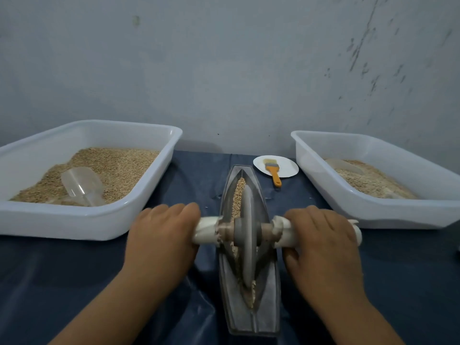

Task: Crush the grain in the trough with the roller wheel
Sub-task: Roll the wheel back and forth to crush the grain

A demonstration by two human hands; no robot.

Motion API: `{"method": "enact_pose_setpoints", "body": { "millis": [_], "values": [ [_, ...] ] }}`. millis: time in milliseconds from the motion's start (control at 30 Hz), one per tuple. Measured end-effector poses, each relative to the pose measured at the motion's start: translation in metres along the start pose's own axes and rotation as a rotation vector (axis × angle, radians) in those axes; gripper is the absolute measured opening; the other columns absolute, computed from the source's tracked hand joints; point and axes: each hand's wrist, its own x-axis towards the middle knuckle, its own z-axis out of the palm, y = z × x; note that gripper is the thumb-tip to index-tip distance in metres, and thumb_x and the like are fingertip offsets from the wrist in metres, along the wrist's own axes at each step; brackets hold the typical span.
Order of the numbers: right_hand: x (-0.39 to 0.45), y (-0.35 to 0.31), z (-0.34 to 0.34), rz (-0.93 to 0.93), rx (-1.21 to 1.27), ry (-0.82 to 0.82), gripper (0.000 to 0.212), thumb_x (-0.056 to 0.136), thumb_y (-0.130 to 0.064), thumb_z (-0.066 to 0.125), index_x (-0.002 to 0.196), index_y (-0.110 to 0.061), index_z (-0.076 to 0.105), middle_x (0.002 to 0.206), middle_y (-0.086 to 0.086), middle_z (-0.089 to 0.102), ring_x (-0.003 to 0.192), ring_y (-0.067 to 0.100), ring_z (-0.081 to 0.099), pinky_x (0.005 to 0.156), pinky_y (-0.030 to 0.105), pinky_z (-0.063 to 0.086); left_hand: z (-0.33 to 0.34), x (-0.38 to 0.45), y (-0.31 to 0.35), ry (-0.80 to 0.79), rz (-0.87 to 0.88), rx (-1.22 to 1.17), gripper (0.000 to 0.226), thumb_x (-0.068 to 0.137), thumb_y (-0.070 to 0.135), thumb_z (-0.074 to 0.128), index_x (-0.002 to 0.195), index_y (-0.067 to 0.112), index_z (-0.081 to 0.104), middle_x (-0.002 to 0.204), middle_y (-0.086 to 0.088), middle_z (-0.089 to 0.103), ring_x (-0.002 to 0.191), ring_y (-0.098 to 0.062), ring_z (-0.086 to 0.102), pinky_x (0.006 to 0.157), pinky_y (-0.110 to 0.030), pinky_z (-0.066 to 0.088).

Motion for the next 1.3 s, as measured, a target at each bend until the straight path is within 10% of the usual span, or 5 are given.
{"method": "enact_pose_setpoints", "body": {
  "millis": [300,633,833,1133,1300],
  "values": [
    [0.031,0.005,0.011,0.072,-0.08,-0.237,0.027,0.074,-0.022,0.069,0.086,-0.03,0.046,0.082,-0.013,0.041,0.081,0.014,0.041,0.07,0.03,0.024,0.005,0.026,-0.001,-0.025,0.033,0.098,0.031,0.067,0.019,0.073,0.064,0.02,0.042,0.055,0.001,0.05,0.05,-0.022,0.042,0.051,-0.029,0.029],
    [-0.011,0.004,-0.004,-0.056,0.015,0.063,0.037,0.063,-0.024,0.07,0.097,-0.028,0.055,0.089,-0.009,0.052,0.084,0.019,0.047,0.079,0.033,0.032,-0.001,-0.011,-0.005,0.038,0.032,0.004,0.029,0.055,0.021,0.069,0.061,0.02,0.04,0.05,0.004,0.04,0.043,-0.02,0.036,0.042,-0.03,0.028],
    [0.037,0.002,0.009,0.056,-0.09,-0.234,0.023,0.076,-0.027,0.069,0.093,-0.03,0.053,0.084,-0.013,0.04,0.083,0.013,0.041,0.073,0.029,0.025,0.009,0.026,-0.002,-0.04,-0.016,0.093,0.026,0.068,0.024,0.073,0.067,0.02,0.047,0.057,0.001,0.053,0.054,-0.024,0.05,0.051,-0.03,0.033],
    [-0.01,-0.003,-0.009,-0.056,0.025,0.081,0.039,0.061,-0.028,0.064,0.099,-0.029,0.056,0.094,-0.008,0.053,0.093,0.02,0.048,0.088,0.033,0.032,-0.006,-0.021,-0.004,-0.009,-0.017,0.012,0.044,0.049,0.022,0.082,0.062,0.023,0.04,0.051,0.006,0.04,0.044,-0.019,0.038,0.044,-0.028,0.026],
    [0.016,0.0,0.002,0.047,-0.017,-0.138,0.034,0.06,-0.015,0.075,0.087,-0.025,0.058,0.082,-0.009,0.049,0.079,0.018,0.046,0.071,0.032,0.029,-0.003,0.006,0.0,-0.036,-0.004,0.053,0.037,0.05,0.016,0.082,0.059,0.018,0.046,0.049,0.002,0.046,0.043,-0.024,0.043,0.046,-0.028,0.024]
  ]
}}
